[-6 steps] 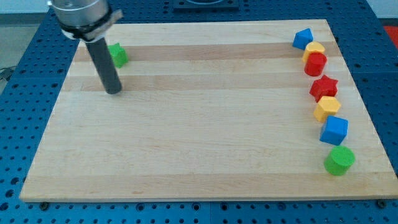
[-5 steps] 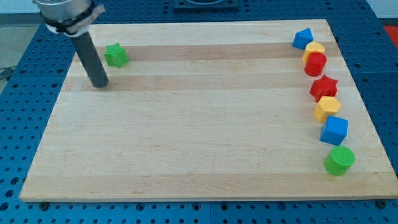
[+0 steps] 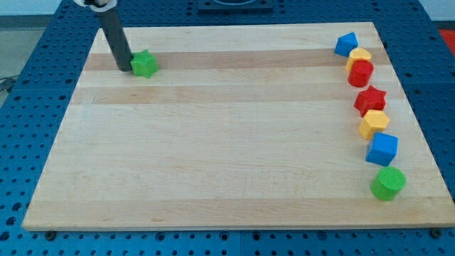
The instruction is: Slide the green star towards the top center
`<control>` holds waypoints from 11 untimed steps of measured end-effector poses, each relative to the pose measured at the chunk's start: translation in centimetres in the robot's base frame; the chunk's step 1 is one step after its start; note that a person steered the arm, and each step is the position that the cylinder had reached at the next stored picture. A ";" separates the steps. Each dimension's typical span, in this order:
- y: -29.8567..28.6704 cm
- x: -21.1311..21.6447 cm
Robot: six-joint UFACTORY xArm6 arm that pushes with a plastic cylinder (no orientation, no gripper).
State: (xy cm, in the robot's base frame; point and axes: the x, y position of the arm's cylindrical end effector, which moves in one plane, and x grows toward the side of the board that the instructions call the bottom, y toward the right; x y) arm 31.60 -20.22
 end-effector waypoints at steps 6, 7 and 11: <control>16.8 1.1; 13.4 2.4; 11.4 0.3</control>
State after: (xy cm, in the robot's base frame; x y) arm 31.92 -8.79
